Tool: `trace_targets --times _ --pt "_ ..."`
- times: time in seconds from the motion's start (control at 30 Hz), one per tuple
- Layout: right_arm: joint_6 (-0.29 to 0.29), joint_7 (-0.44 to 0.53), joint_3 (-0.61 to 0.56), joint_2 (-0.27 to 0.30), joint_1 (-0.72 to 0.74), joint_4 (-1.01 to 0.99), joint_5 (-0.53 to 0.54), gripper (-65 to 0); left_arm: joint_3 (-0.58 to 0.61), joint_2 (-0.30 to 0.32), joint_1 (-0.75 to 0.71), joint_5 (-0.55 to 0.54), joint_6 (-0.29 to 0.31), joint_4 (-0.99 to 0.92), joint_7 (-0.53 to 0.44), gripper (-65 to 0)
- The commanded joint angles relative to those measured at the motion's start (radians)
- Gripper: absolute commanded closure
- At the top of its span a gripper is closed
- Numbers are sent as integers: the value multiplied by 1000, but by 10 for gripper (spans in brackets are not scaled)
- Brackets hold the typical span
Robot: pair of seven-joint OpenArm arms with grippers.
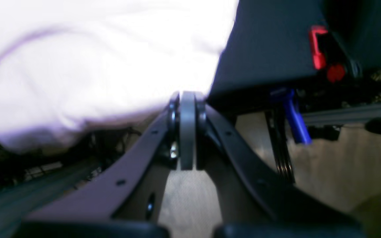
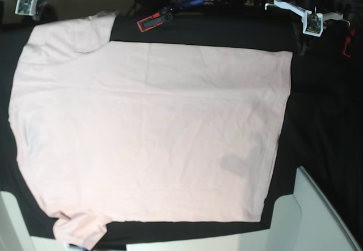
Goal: Fold the T-shirt properly
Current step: 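Move both grippers down to the corners of the shirt's edge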
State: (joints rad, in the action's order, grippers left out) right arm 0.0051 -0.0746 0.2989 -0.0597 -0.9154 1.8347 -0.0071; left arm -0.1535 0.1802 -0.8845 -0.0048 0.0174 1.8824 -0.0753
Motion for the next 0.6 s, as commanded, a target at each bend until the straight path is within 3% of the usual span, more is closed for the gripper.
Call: trace_targets --times 0.0,0.03,0.13,0.2,0.33,0.57 --pt "-7 -1 6 4 2 33 2 0 -4 5 -9 -4 -7 15 -21 0" --pt "-4 -29 4 5 17 44 2 0 -4 5 -2 -4 -7 15 -21 0" --pt "77 -86 6 5 83 50 2 0 -7 5 24 -4 -7 16 -11 0" --pt "128 -130 7 4 115 50 2 0 -8 5 46 -4 -7 23 53 0" --pt "134 -162 7 2 163 50 2 0 -2 5 103 -4 -6 35 156 0" --pt "135 -166 58 -6 216 50 3 0 1 5 138 -4 -6 35 176 0"
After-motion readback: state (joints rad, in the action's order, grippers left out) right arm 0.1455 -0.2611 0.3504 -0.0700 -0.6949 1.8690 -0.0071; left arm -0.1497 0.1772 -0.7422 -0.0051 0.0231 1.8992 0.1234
